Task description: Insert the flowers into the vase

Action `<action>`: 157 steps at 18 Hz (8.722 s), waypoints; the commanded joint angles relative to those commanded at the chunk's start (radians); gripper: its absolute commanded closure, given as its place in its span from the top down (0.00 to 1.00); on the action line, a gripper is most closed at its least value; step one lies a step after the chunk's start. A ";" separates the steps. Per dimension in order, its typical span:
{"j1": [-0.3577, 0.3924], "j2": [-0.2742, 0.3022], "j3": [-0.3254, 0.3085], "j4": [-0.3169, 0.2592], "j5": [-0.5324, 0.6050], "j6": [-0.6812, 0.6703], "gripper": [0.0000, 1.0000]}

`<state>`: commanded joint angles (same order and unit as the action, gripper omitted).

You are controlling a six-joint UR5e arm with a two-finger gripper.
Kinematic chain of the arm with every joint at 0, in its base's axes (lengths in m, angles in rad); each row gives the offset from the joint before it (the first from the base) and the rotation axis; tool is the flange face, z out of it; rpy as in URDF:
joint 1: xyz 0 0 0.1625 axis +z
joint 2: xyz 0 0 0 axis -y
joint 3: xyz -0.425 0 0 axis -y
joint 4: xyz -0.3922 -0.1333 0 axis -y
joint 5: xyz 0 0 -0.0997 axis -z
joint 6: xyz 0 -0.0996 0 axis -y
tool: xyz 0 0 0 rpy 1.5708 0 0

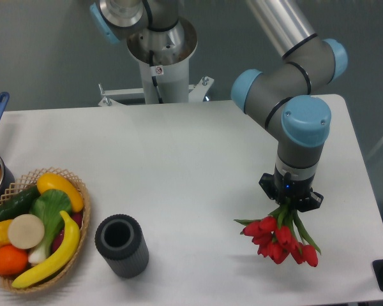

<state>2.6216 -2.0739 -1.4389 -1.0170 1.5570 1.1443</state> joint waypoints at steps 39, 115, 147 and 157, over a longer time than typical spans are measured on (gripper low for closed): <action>-0.058 0.112 0.017 0.342 -1.112 -0.364 0.15; -0.088 0.015 -0.373 0.342 -1.307 0.287 0.93; 0.232 0.093 -0.336 0.336 -0.521 0.236 1.00; 0.183 0.146 -0.414 0.327 -0.120 0.388 1.00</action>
<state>2.8042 -1.9283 -1.8530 -0.6903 1.4369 1.5324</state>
